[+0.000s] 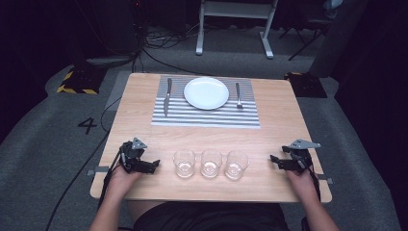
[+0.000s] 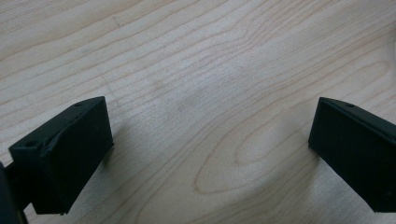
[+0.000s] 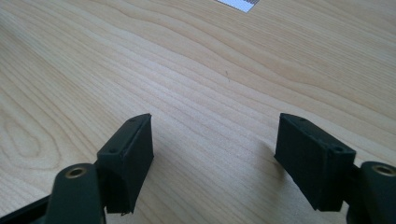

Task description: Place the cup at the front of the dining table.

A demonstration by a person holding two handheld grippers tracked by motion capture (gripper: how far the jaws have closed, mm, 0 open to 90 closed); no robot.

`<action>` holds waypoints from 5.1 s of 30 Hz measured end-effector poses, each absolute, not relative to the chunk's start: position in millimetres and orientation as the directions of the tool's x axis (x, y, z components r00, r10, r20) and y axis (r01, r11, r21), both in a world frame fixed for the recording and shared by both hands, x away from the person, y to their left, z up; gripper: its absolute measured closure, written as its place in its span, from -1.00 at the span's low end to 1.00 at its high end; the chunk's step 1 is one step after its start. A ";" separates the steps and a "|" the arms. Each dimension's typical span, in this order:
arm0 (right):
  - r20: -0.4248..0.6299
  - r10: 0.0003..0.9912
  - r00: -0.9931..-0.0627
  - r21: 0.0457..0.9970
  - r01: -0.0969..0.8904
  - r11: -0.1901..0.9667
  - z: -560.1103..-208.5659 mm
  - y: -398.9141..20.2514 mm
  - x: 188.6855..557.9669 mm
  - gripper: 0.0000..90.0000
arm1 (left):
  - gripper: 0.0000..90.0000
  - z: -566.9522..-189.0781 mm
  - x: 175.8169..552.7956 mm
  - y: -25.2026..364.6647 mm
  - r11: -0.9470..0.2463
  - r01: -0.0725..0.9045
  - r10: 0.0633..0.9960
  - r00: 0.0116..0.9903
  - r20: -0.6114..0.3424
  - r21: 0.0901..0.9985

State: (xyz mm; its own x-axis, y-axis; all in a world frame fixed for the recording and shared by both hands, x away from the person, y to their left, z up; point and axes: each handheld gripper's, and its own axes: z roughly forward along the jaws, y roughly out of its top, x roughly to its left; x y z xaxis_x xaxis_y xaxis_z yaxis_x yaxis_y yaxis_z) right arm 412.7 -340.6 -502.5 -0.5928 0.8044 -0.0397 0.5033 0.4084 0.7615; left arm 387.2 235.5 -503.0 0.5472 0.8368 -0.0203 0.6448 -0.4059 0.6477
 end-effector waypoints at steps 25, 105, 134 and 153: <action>-0.058 0.804 -0.592 0.761 0.495 0.419 -502.1 -339.6 411.0 -0.37 | -0.94 -481.5 383.2 236.6 -0.339 0.592 0.872 0.489 0.009 0.731; -0.076 0.799 -0.597 0.764 0.480 0.432 -502.2 -338.4 409.7 -0.37 | -0.86 -419.0 328.0 127.0 -0.220 0.480 0.829 0.551 -0.097 0.849; -0.076 0.797 -0.599 0.764 0.478 0.433 -502.3 -338.2 409.6 -0.37 | -0.77 -481.2 347.4 119.1 -0.343 0.508 0.733 0.671 -0.114 0.790; -0.077 0.797 -0.599 0.764 0.478 0.433 -502.2 -338.2 409.6 -0.37 | -0.57 -482.8 344.9 121.9 -0.364 0.462 0.713 0.697 -0.077 0.809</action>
